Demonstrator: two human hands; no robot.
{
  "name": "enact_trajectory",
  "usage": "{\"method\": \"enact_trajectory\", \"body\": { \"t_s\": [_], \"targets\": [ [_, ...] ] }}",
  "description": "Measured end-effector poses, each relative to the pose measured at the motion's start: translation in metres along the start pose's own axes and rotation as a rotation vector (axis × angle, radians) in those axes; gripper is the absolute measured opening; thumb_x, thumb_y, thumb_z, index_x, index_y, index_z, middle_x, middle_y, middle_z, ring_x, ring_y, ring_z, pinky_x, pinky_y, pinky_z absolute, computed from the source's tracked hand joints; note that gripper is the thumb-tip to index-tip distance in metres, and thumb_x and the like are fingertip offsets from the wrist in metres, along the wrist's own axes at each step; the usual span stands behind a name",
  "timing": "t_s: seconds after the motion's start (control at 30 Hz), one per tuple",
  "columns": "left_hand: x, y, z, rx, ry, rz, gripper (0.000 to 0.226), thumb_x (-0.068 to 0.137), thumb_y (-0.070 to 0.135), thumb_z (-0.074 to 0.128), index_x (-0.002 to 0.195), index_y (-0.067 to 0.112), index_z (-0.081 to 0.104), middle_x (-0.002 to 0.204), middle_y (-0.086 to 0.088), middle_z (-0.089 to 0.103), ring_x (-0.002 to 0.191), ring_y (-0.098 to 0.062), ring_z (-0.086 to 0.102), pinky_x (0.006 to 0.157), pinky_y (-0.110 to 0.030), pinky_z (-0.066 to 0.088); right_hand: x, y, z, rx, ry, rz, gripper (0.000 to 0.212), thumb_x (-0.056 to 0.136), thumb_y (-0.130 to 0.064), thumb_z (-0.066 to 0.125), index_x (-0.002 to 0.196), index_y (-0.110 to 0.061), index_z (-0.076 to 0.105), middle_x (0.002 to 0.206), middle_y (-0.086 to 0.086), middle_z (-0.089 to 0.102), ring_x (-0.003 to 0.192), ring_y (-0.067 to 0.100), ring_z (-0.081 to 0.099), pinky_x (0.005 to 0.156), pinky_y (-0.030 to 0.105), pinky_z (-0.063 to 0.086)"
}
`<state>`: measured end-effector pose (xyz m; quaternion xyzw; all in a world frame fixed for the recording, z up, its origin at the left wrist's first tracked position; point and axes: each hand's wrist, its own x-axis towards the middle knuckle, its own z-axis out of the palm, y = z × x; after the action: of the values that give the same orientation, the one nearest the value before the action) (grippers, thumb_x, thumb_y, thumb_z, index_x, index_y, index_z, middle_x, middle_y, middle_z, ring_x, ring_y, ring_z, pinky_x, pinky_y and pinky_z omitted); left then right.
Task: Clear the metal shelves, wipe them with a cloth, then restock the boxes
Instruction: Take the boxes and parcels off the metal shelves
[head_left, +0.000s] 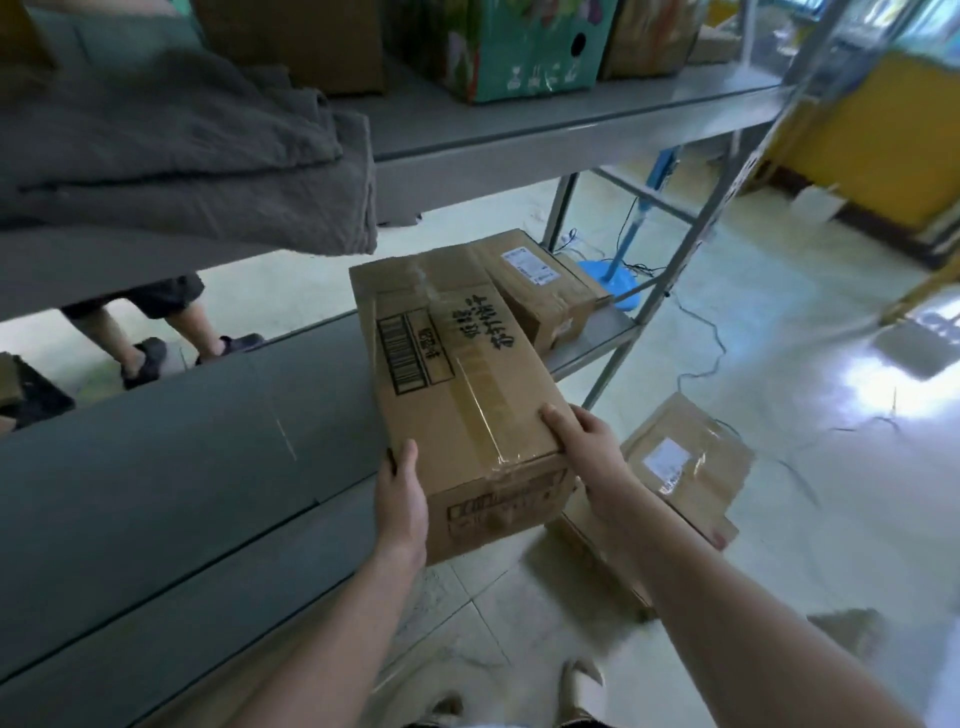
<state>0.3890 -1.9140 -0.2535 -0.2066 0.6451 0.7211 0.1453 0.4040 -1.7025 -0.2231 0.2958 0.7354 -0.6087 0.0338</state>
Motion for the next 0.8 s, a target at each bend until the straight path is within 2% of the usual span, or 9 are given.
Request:
{"method": "enact_trajectory", "body": {
  "t_s": [0.13,0.2,0.27,0.37,0.47,0.53,0.63,0.7,0.8],
  "targets": [
    [-0.054,-0.001,-0.004,-0.062,-0.005,0.085,0.051,0.105,0.046,0.042,0.151,0.022,0.04,0.122,0.02,0.051,0.108,-0.001,0.049,0.097,-0.021,0.035,-0.047,0.018,-0.016,0.073,0.046,-0.025,0.037,0.095,-0.053,0.061,0.126,-0.032,0.061,0.103,0.0,0.075,0.085,0.013,0.076,0.078,0.035,0.061],
    [-0.078,-0.007,0.003,-0.054,-0.043,0.124,0.04,0.106,0.044,0.043,0.142,0.029,0.046,0.107,0.029,0.053,0.094,0.01,0.052,0.08,-0.013,0.038,-0.075,0.031,-0.031,0.142,0.1,-0.044,0.027,0.097,-0.049,0.061,0.12,-0.035,0.059,0.104,-0.003,0.073,0.087,0.01,0.073,0.078,0.029,0.059],
    [-0.095,-0.013,0.013,-0.055,-0.085,0.158,0.028,0.106,0.042,0.045,0.131,0.033,0.051,0.108,0.029,0.057,0.097,0.01,0.055,0.073,-0.01,0.04,-0.097,0.046,-0.048,0.21,0.181,-0.082,0.019,0.098,-0.045,0.062,0.114,-0.036,0.061,0.106,-0.008,0.072,0.085,0.0,0.07,0.07,0.017,0.052],
    [-0.119,-0.02,0.035,-0.035,-0.207,0.209,0.025,0.106,0.037,0.048,0.128,0.033,0.057,0.116,0.024,0.064,0.106,0.006,0.06,0.076,-0.008,0.045,-0.137,0.071,-0.079,0.295,0.333,-0.13,0.018,0.095,-0.043,0.066,0.108,-0.032,0.071,0.105,-0.01,0.075,0.093,0.004,0.07,0.076,0.021,0.054],
    [-0.144,-0.027,0.056,0.018,-0.38,0.224,0.023,0.105,0.036,0.05,0.125,0.032,0.061,0.115,0.015,0.069,0.1,0.0,0.067,0.076,-0.015,0.051,-0.179,0.099,-0.111,0.37,0.449,-0.161,0.041,0.089,-0.051,0.071,0.122,-0.026,0.071,0.115,-0.005,0.074,0.107,0.014,0.069,0.095,0.037,0.056],
    [-0.169,-0.04,0.072,0.06,-0.508,0.204,0.021,0.104,0.038,0.052,0.122,0.034,0.061,0.116,0.007,0.071,0.102,-0.011,0.069,0.082,-0.029,0.057,-0.216,0.123,-0.133,0.415,0.509,-0.176,0.061,0.084,-0.057,0.073,0.132,-0.02,0.065,0.122,0.0,0.071,0.109,0.015,0.068,0.094,0.035,0.057],
    [-0.208,-0.066,0.088,0.173,-0.641,0.192,0.036,0.1,0.04,0.058,0.134,0.029,0.056,0.121,0.002,0.069,0.108,-0.02,0.068,0.094,-0.046,0.056,-0.276,0.156,-0.157,0.494,0.602,-0.169,0.037,0.094,-0.041,0.069,0.124,-0.019,0.067,0.115,0.001,0.073,0.098,0.01,0.071,0.075,0.02,0.056],
    [-0.242,-0.09,0.092,0.247,-0.73,0.175,0.05,0.094,0.045,0.065,0.14,0.033,0.052,0.124,0.002,0.068,0.109,-0.021,0.068,0.095,-0.049,0.056,-0.323,0.183,-0.169,0.551,0.679,-0.137,0.023,0.094,-0.039,0.068,0.115,-0.029,0.067,0.108,-0.004,0.075,0.093,0.008,0.072,0.073,0.019,0.056],
    [-0.293,-0.125,0.1,0.334,-0.856,0.097,0.059,0.092,0.047,0.066,0.146,0.035,0.046,0.128,0.0,0.065,0.11,-0.025,0.067,0.092,-0.052,0.057,-0.386,0.224,-0.186,0.612,0.797,-0.102,0.037,0.089,-0.047,0.071,0.12,-0.027,0.065,0.108,-0.004,0.076,0.095,0.012,0.073,0.08,0.028,0.059]
  ]
}}
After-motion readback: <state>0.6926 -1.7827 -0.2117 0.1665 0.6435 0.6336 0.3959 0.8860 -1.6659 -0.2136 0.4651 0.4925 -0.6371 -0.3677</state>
